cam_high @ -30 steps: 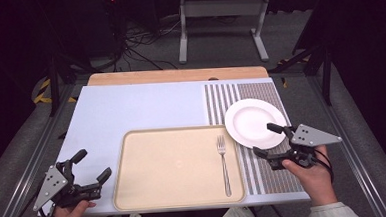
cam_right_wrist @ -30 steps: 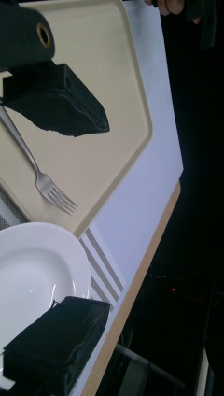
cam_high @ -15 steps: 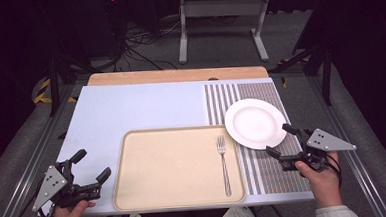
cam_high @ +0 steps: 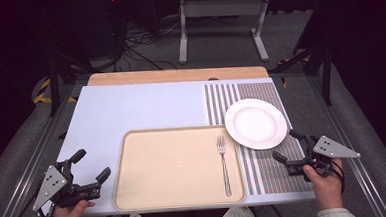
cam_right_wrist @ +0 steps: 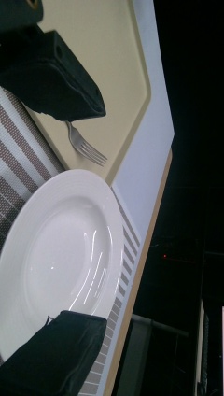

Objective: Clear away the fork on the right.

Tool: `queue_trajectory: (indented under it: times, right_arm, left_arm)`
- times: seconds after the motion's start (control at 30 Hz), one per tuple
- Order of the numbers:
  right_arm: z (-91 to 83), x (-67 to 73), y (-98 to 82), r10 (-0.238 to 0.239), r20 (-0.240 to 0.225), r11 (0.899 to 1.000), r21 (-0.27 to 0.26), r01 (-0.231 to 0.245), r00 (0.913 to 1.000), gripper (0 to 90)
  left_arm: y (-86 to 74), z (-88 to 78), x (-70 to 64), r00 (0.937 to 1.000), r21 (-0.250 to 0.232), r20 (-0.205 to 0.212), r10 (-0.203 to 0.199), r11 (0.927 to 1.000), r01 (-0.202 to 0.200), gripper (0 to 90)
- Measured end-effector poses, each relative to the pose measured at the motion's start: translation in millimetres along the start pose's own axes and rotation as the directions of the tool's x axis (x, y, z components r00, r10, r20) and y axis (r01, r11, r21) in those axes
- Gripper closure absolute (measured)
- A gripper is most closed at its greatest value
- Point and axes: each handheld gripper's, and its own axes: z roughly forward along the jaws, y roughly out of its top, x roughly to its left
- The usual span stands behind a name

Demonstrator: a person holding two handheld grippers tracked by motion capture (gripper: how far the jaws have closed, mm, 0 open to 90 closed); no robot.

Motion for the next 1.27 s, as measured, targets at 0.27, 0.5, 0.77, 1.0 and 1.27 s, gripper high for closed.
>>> queue_trajectory:
  times: [0.27,0.5,0.77,1.0,1.27]
  right_arm:
    - [1.1,0.7,-14.2,-0.005,0.016,1.000,0.020,0.005,0.9999,2.8]
    - [6.6,0.6,-29.0,0.032,0.004,0.998,0.045,-0.032,0.9995,2.8]
    - [9.9,4.0,-32.6,0.037,0.003,0.998,0.049,-0.037,0.9993,2.8]
    - [8.4,2.8,-31.9,0.043,0.015,0.998,0.041,-0.044,0.9990,2.8]
    - [5.7,2.5,-27.9,0.039,0.023,0.999,0.023,-0.040,0.9990,2.4]
  left_arm:
    - [-0.6,-0.5,1.5,1.0000,0.002,-0.001,-0.002,1.0000,0.002,4.1]
    - [-0.5,-0.2,1.7,1.0000,0.002,-0.001,0.003,1.0000,-0.003,4.1]
    - [-0.5,-0.3,1.8,1.0000,0.001,0.001,0.003,1.0000,-0.003,4.1]
    - [-0.5,0.0,1.8,1.0000,0.004,-0.001,0.004,1.0000,-0.004,4.1]
    - [-0.6,1.3,1.3,0.9999,0.011,0.001,0.010,0.9999,-0.010,4.1]
